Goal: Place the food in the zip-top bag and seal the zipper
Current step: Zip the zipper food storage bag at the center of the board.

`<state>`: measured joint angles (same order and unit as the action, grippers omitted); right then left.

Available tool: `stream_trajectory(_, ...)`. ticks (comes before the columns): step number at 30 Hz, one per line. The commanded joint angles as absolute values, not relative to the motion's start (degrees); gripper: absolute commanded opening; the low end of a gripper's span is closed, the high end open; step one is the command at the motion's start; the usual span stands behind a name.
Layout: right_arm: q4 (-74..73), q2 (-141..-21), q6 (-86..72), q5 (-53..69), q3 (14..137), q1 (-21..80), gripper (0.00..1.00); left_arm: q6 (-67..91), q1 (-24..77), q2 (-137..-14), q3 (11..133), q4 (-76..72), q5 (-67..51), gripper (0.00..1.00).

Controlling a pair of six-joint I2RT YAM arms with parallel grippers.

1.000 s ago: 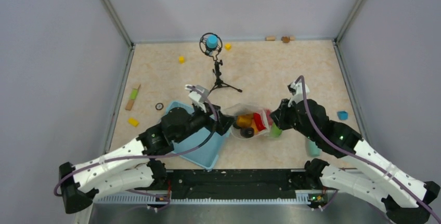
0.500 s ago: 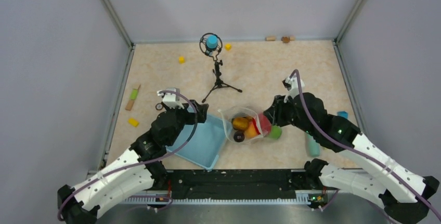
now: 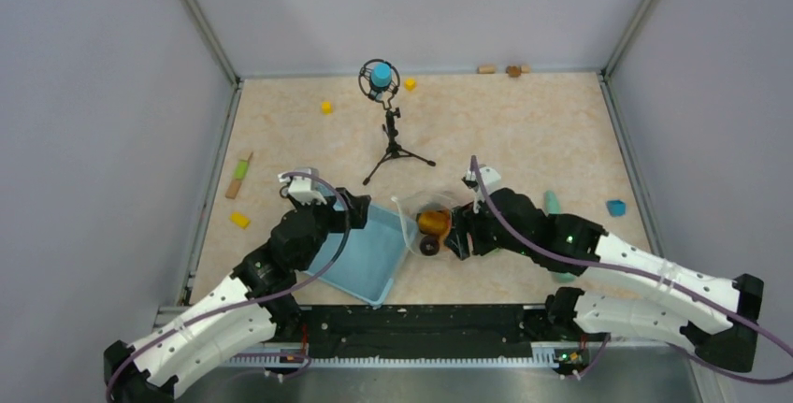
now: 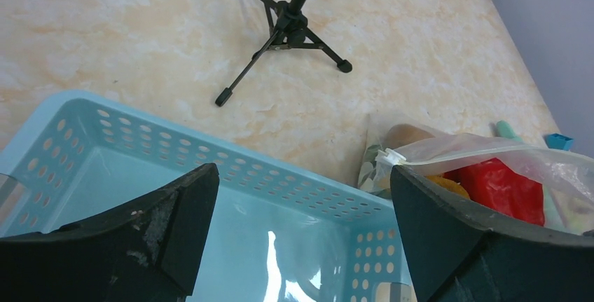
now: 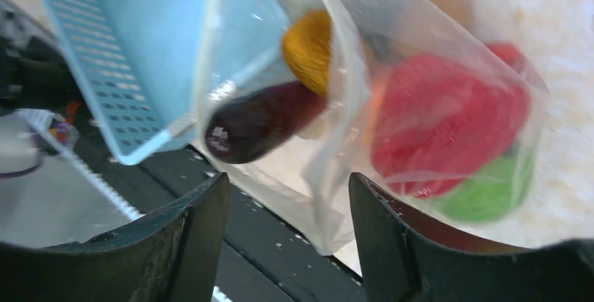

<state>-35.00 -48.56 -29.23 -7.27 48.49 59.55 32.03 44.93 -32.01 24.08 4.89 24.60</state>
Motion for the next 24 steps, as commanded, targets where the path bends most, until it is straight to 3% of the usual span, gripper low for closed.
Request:
stream_trajectory(1, -39.3, -50.9, -32.6, -22.3, 48.7, 61.7, 0.57, 32.6, 44.6, -32.3, 23.4, 3.4, 25.8, 0.97)
stream_trajectory(3, -39.5, -51.3, -33.1, -23.1, 48.0, 61.7, 0.43, 32.4, 44.6, -32.6, 23.2, 3.0, 25.4, 0.97)
stream_trajectory(6, -40.4, -51.3, -34.8, -27.0, 48.0, 61.6, 0.14, 31.7, 44.6, -32.8, 22.8, 1.9, 24.7, 0.97)
stream_trajectory(8, -41.4, -50.4, -35.4, -29.7, 49.3, 61.6, 0.01, 30.9, 44.6, -33.4, 22.7, 0.9, 23.4, 0.97)
stream_trajectory(16, -43.3, -46.4, -31.1, -37.1, 57.0, 59.5, 0.0, 22.5, 44.6, -37.2, 21.6, -8.4, 14.0, 0.97)
stream_trajectory(20, -43.0, -46.5, -27.7, -31.9, 58.8, 52.4, 0.0, 12.5, 44.6, -39.9, 18.6, -19.9, -3.6, 0.97)
stream_trajectory(24, -40.1, -46.6, -22.6, -21.7, 58.8, 45.1, 0.0, 7.2, 44.6, -43.0, 18.9, -24.7, -10.8, 0.97)
